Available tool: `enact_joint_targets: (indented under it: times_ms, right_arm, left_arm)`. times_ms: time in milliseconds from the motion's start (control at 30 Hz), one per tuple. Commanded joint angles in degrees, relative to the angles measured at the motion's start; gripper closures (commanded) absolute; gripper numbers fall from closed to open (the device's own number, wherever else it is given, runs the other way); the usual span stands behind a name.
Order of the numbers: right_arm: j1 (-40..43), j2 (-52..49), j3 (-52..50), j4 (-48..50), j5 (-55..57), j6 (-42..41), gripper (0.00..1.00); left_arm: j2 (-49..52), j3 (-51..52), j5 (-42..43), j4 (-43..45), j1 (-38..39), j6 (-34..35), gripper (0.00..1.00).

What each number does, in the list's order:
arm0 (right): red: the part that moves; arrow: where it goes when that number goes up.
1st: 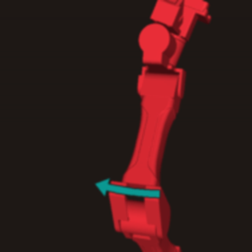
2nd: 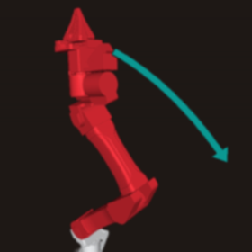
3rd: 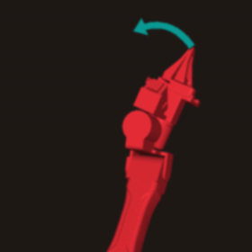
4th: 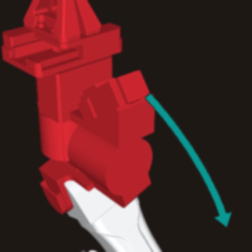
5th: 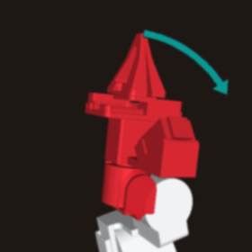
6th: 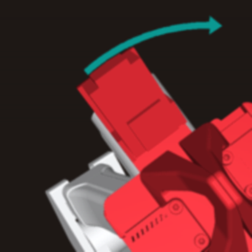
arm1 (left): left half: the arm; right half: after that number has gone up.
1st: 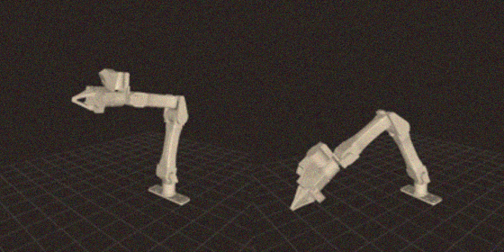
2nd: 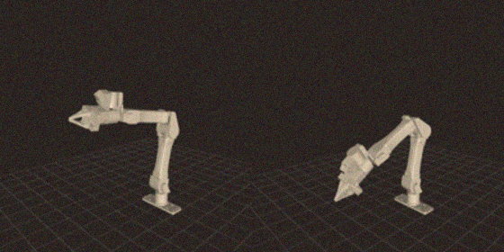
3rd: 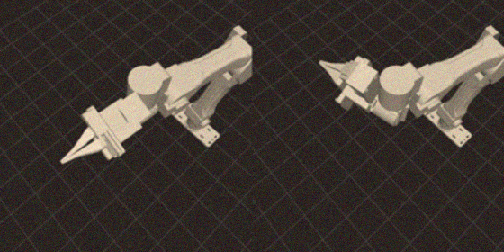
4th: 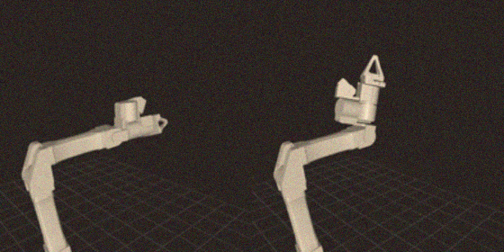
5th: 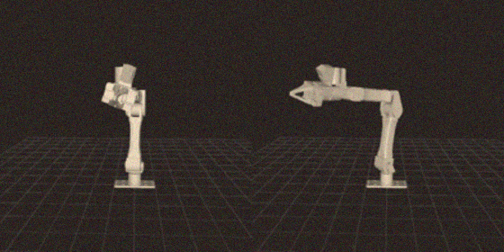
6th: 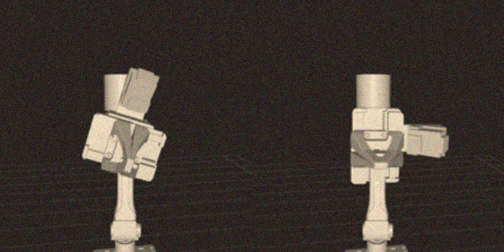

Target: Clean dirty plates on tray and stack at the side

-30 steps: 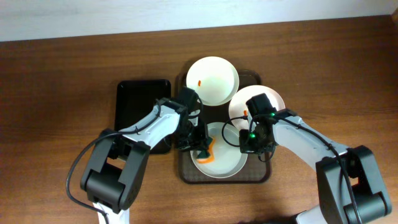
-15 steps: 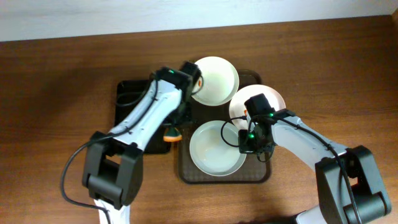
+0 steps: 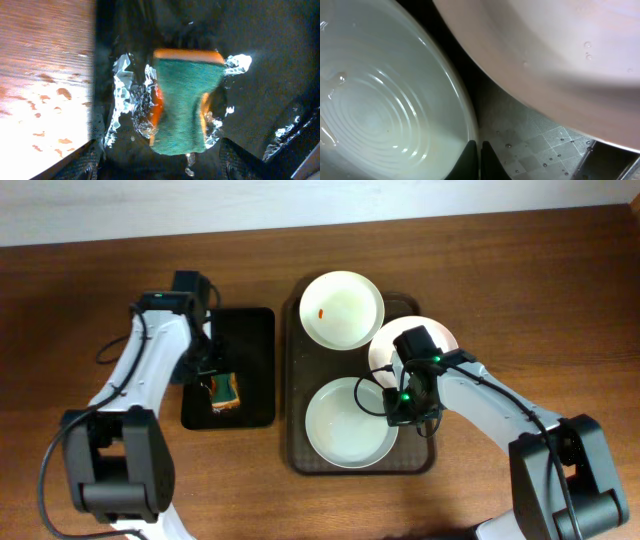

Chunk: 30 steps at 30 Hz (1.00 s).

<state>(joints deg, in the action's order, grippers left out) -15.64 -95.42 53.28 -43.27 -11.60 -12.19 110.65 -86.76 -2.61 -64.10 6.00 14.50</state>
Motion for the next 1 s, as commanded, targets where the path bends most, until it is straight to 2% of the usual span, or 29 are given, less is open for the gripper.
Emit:
enact_joint_targets:
  times_ms: [0,133,200,233,367,500,633,767,967]
  right_arm:
    - [0.26,1.29,4.31,-3.54,-1.86,2.82,0.96]
    - [0.15,2.93,12.04,-5.99,-1.97,2.25,0.96]
    - [-0.52,2.97,16.90,-6.25,-1.90,2.36,0.96]
    - [-1.27,2.97,19.54,-5.90,-1.88,2.38,0.96]
    - [-4.98,2.97,27.58,-1.27,-1.68,2.95,0.96]
    - [-10.78,2.21,28.65,10.56,-1.29,2.25,0.96]
    - [-18.23,-4.50,28.65,23.39,7.23,2.82,0.96]
    - [-21.81,-11.04,28.65,34.18,7.82,12.11,0.96]
    - [-24.94,-9.09,28.65,44.06,7.80,30.21,0.96]
  left_arm:
    - [-8.66,-6.14,4.57,-5.81,-6.56,-0.96,0.25]
    - [-21.33,-6.62,7.76,-7.98,-12.15,-1.18,0.18]
    - [-27.21,-6.62,7.78,-8.26,-14.25,-1.16,0.04]
    - [-29.83,-6.62,7.76,-8.26,-14.86,-1.16,0.00]
    - [-36.02,-6.62,7.34,-8.46,-15.17,-1.16,0.00]
    - [-38.56,-6.62,7.34,-8.96,-15.17,-1.16,0.00]
    - [-38.62,-6.62,7.37,-8.96,-15.17,-1.16,0.00]
    - [-38.64,-6.62,7.37,-8.96,-15.17,-1.14,0.00]
    - [-38.62,-6.62,7.37,-8.96,-15.17,-1.14,0.00]
